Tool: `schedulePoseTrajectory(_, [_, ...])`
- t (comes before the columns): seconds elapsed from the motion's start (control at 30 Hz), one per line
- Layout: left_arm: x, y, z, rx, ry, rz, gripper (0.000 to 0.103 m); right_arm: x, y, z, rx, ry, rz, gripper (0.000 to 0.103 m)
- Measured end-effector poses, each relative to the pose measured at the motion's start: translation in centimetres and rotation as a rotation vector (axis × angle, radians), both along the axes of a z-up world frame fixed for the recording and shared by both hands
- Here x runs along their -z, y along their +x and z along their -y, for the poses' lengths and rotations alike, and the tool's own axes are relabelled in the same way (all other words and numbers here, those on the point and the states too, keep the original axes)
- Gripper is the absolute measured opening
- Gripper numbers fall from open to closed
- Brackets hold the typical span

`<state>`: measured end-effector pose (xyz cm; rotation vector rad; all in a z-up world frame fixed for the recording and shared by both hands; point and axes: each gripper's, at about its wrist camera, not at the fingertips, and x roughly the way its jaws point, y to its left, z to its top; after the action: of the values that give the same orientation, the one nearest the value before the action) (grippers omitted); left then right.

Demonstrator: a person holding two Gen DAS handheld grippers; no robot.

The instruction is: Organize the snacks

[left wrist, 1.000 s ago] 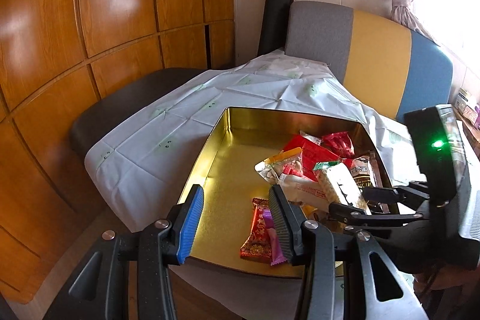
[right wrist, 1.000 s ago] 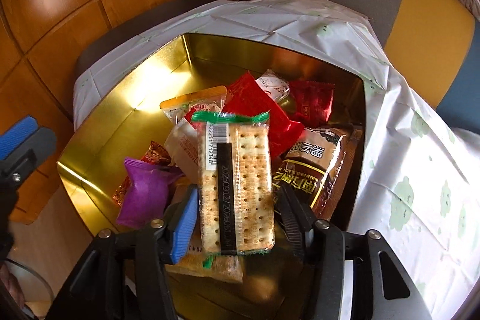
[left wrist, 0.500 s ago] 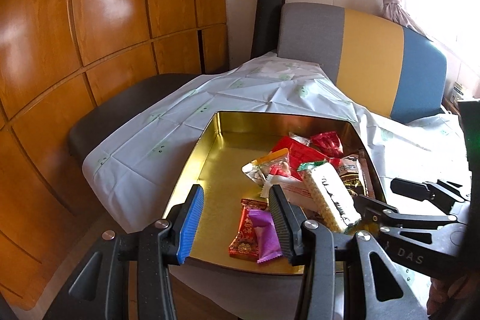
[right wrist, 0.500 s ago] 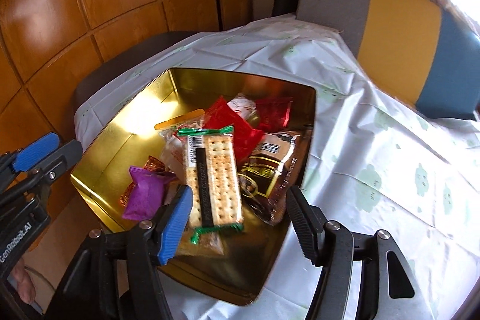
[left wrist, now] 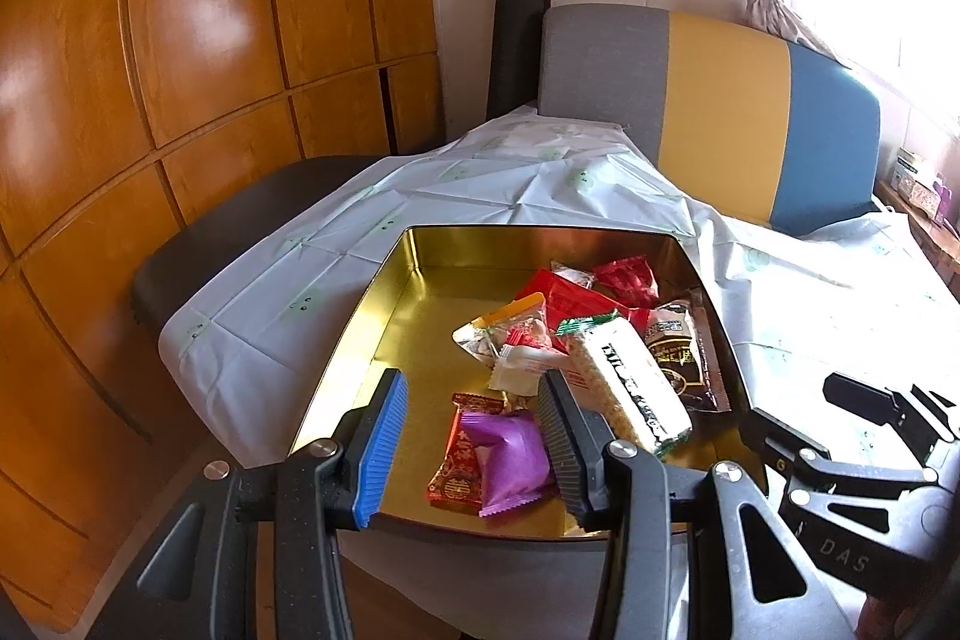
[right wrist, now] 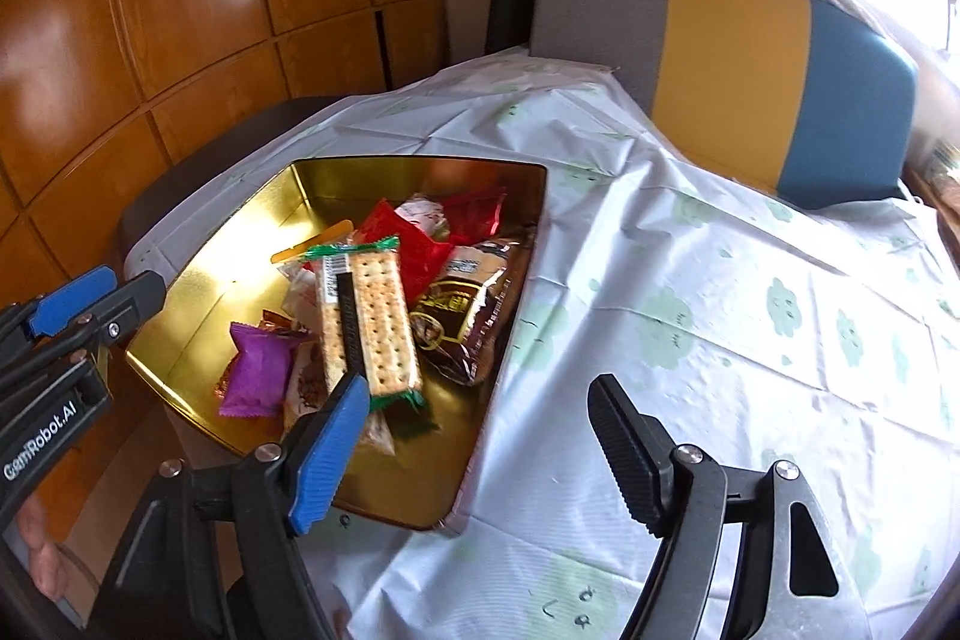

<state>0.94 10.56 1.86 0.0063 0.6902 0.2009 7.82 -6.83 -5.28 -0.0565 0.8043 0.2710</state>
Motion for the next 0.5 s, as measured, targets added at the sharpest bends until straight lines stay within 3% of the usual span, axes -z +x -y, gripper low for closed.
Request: schedulePoseTrajectory(0.5, [-0.3, -0.7, 1.7, -0.034, 0.028, 0.041, 0.046, 0.2, -1.5, 2.0, 0.068, 0.021, 0.019, 0.078])
